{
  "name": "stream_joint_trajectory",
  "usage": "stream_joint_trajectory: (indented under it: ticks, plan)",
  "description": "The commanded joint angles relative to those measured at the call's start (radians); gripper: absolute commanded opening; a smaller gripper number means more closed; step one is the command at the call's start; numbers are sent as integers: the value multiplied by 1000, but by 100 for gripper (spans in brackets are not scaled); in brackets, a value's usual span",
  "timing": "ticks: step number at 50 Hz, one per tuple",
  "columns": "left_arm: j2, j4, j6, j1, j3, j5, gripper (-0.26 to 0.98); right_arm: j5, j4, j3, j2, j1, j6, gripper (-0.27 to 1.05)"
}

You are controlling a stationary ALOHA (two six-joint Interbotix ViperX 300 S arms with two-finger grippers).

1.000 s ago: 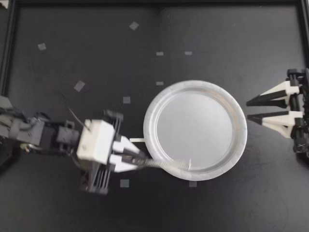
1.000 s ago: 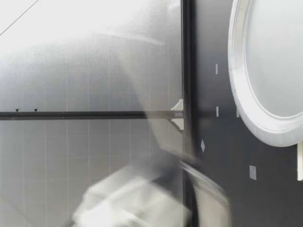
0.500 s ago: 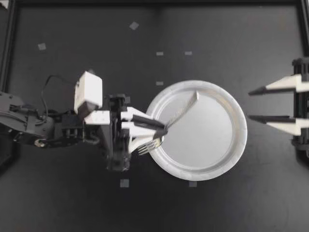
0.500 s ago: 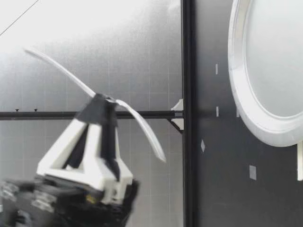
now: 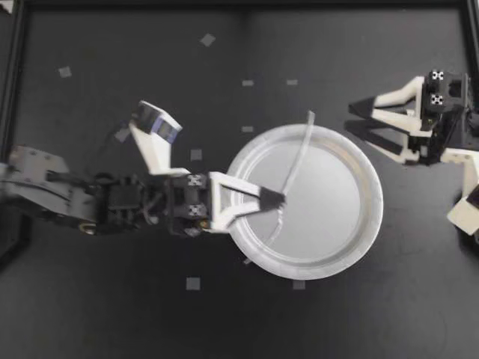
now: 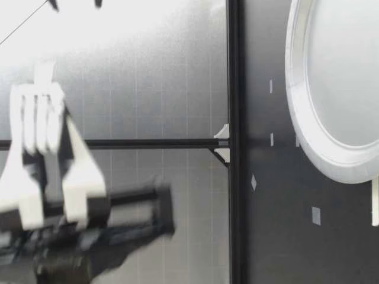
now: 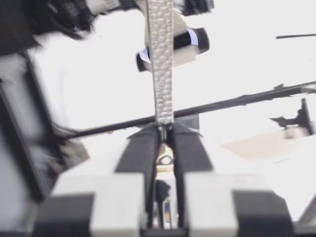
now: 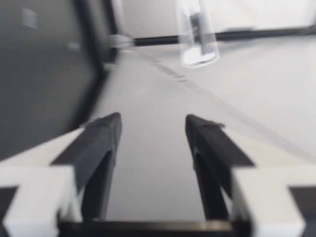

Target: Pick up the fork and place it on the plate.

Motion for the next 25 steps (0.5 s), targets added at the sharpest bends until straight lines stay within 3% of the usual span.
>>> stream_joint_trajectory:
  ticks: [1,25]
  plan:
    - [46,14,-71,2,-57,-54,-1,-72,5,-46,28,-9,-89,56]
    - [37,15,-75,2,-60,-81,-1,-143,21,2,66,57,-115,56]
